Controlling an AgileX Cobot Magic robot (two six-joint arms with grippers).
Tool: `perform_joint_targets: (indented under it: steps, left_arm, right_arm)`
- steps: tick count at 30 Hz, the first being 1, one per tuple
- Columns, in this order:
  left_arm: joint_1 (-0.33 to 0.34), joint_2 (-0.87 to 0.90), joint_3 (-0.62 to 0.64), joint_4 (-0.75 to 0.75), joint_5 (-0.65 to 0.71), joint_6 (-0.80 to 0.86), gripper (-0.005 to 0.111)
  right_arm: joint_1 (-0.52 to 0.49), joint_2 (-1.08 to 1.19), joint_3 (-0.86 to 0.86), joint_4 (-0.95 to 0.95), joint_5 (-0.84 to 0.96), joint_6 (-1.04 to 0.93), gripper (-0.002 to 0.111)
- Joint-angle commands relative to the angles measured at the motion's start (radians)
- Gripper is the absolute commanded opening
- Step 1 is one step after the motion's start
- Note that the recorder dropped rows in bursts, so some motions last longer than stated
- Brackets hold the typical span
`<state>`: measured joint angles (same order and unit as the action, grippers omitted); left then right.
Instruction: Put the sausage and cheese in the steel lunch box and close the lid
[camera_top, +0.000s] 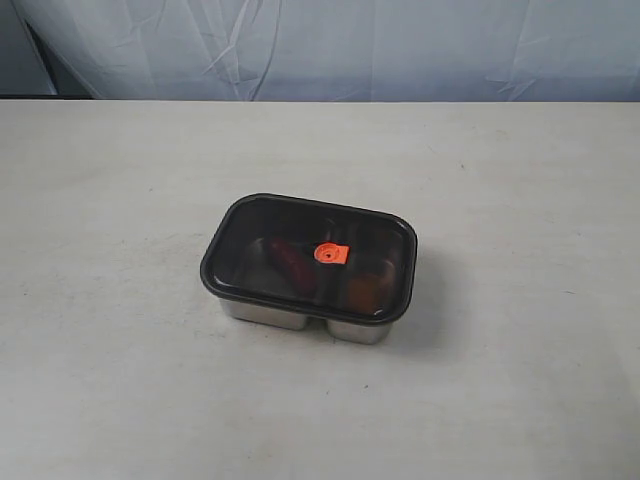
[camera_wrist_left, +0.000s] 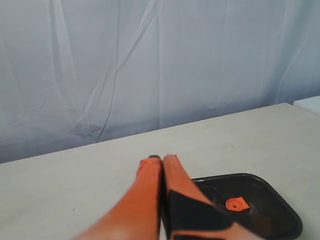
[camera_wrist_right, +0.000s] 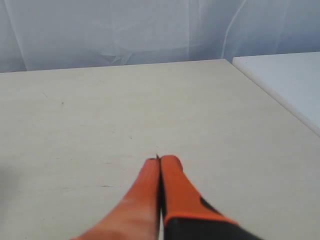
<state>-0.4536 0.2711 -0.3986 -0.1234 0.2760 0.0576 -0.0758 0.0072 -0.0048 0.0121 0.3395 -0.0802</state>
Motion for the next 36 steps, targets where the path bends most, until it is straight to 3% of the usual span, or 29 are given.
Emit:
perform_joint_targets:
  steps: [1,7,13,22,26,30,36]
  left_arm:
    - [0.002,0.003,0.156,0.013,-0.226,0.001,0.000]
    - [0.059,-0.002,0.299,0.028,-0.341,-0.014,0.000]
    - [0.179,-0.099,0.361,0.028,-0.249,-0.023,0.000]
    - [0.350,-0.261,0.363,0.015,0.004,-0.031,0.000]
    - [0.380,-0.271,0.366,0.005,0.097,-0.031,0.000]
    - [0.382,-0.271,0.397,-0.035,0.104,-0.033,0.000]
    - [0.382,-0.271,0.399,-0.009,-0.008,-0.031,0.000]
  right_arm:
    - [-0.006,-0.007,0.005,0.001,-0.016,0.000,-0.001]
    - [-0.006,-0.007,0.005,0.001,-0.016,0.000,-0.001]
    - [-0.006,-0.007,0.005,0.001,-0.016,0.000,-0.001]
    - [-0.006,-0.007,0.005,0.001,-0.016,0.000,-0.001]
    - [-0.006,-0.007,0.005,-0.004,-0.012,0.000,-0.001]
    - [-0.006,-0.007,0.005,-0.004,-0.012,0.000,-0.001]
    - [-0.006,-0.007,0.005,-0.004,-0.012,0.000,-0.001]
